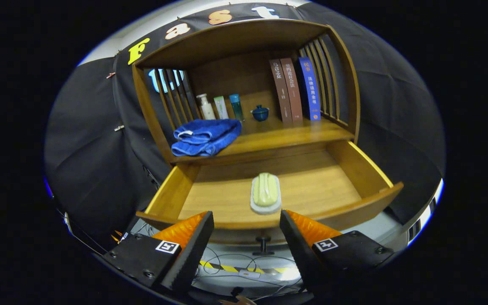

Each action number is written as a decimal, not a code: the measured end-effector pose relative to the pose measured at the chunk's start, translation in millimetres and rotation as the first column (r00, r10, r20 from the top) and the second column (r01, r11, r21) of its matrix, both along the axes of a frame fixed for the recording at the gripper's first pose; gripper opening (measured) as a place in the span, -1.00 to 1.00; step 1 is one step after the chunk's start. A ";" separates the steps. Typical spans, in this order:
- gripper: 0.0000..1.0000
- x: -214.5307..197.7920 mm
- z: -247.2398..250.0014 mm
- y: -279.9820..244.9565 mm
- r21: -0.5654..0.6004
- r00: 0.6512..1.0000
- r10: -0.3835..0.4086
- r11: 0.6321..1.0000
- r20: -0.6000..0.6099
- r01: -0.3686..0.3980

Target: Pull open the drawer, take out the items inside it, and place them on the countertop above the cabinet.

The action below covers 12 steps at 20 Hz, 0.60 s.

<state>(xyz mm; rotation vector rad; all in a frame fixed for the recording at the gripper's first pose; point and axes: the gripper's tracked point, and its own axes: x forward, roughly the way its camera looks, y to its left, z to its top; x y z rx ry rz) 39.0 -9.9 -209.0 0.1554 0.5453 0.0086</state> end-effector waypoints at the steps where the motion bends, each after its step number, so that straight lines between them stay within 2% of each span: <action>1: 0.99 14.4 4.8 0.3 -0.001 1.000 0.009 1.000 -0.015 -0.009; 4: 0.99 66.5 5.6 -5.8 0.030 0.997 -0.007 1.000 -0.080 0.009; 7: 0.99 105.6 -16.4 -11.1 0.042 0.983 -0.015 0.999 -0.184 0.023; 12: 0.98 141.8 -64.7 -25.4 -0.016 0.940 -0.025 1.000 -0.341 0.021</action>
